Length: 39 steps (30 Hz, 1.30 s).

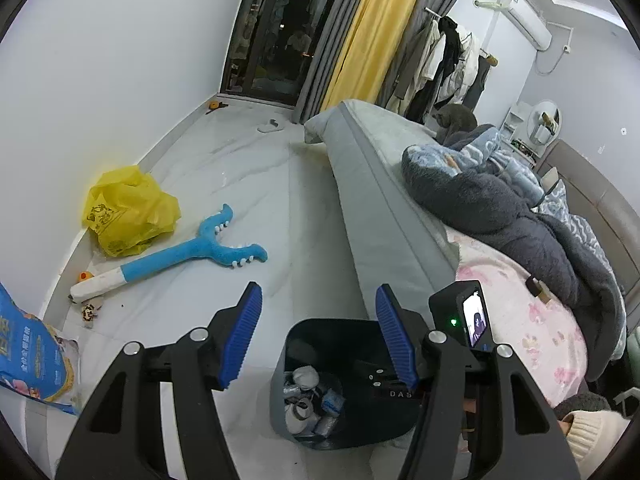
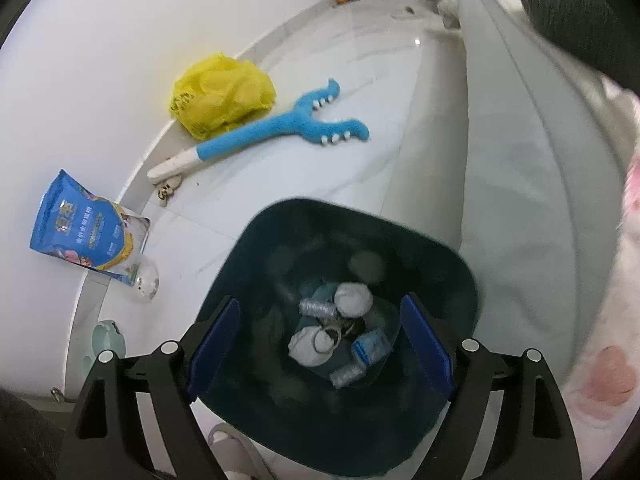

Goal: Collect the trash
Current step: 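Move both empty tools from the bin back over the bed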

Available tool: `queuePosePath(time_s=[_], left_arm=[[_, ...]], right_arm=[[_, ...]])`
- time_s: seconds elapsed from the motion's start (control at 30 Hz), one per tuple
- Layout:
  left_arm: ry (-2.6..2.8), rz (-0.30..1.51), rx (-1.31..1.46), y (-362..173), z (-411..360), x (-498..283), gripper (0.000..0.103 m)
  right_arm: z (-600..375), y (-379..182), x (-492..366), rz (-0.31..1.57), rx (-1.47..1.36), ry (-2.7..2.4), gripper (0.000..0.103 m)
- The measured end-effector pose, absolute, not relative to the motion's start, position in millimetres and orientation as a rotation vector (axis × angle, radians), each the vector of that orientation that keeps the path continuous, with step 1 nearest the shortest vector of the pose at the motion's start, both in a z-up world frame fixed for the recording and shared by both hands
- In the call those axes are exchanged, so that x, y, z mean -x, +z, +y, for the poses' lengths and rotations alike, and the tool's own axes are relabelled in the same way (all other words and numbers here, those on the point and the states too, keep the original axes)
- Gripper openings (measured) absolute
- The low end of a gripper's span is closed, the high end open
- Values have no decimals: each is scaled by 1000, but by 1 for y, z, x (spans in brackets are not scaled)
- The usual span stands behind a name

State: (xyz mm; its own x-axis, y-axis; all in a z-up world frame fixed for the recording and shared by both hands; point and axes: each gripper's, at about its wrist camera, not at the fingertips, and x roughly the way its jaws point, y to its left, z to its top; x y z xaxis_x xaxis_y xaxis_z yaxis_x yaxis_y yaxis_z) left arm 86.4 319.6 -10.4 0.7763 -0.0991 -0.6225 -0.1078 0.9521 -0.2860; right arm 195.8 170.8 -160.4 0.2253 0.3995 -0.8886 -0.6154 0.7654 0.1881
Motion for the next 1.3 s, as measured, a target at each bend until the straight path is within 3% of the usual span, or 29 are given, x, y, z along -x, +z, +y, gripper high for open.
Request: queuePosePath(time_s=[0.9,1.3], left_arm=[[-115,678,209,1,211,-140,81],[-168,673,226,-2,180,-155,92]], right_arm=[[69,-44,-203,863,261,726,89],[20,-36,-211,837,341,641,91]])
